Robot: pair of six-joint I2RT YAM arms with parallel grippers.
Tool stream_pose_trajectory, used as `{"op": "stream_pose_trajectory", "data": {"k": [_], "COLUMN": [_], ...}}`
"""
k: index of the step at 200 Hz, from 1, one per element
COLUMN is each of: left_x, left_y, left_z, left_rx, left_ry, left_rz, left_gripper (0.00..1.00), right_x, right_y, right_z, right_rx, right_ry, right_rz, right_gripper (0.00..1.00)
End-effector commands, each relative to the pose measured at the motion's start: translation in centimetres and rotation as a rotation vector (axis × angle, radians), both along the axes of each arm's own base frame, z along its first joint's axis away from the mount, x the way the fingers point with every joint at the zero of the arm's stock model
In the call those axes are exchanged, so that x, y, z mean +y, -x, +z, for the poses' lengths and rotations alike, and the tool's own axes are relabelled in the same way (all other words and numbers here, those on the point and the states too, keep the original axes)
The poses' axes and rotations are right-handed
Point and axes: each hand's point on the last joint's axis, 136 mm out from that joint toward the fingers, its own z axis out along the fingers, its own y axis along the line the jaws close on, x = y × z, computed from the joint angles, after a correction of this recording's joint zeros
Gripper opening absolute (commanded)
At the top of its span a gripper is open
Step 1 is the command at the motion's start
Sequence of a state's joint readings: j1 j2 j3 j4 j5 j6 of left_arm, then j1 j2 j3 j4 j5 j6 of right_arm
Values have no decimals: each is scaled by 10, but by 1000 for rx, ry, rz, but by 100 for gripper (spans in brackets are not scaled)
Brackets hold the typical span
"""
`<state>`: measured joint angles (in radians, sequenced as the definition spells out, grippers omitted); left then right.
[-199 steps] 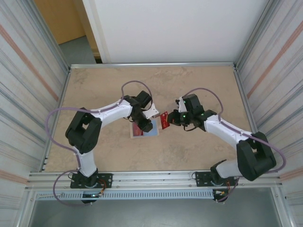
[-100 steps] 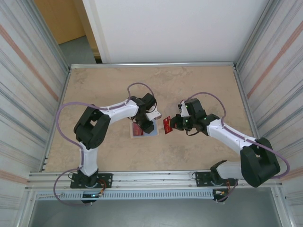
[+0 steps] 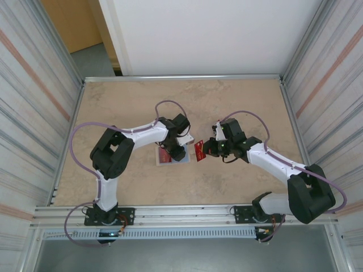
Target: Put the credit cards into the card holder
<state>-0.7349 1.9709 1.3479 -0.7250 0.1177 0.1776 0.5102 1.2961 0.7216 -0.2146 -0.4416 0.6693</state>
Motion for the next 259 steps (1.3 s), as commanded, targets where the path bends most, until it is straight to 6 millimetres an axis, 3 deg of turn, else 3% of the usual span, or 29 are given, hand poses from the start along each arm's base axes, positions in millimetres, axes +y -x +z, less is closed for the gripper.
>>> {"op": "stream_pose_trajectory", "data": {"k": [1, 29, 59, 117, 201, 259], "left_x": [29, 28, 25, 14, 14, 16], "left_y": [15, 14, 11, 9, 7, 6], "left_z": [-36, -31, -17, 18, 25, 29], "left_rx": [62, 54, 50, 84, 151, 146], "left_ry": [-132, -122, -76, 94, 209, 225], "left_rz": [17, 22, 35, 66, 128, 136], "left_gripper": [28, 13, 5, 3, 1, 1], "right_x": [-3, -3, 2, 29, 64, 71], "right_y": [-2, -1, 0, -8, -20, -19], "right_z": [-1, -2, -5, -14, -29, -42], "right_rx": [-9, -6, 4, 18, 53, 81], "right_ry": [17, 15, 10, -8, -67, -67], "right_rz": [5, 7, 21, 69, 113, 118], "right_gripper": [0, 0, 0, 0, 0, 0]}}
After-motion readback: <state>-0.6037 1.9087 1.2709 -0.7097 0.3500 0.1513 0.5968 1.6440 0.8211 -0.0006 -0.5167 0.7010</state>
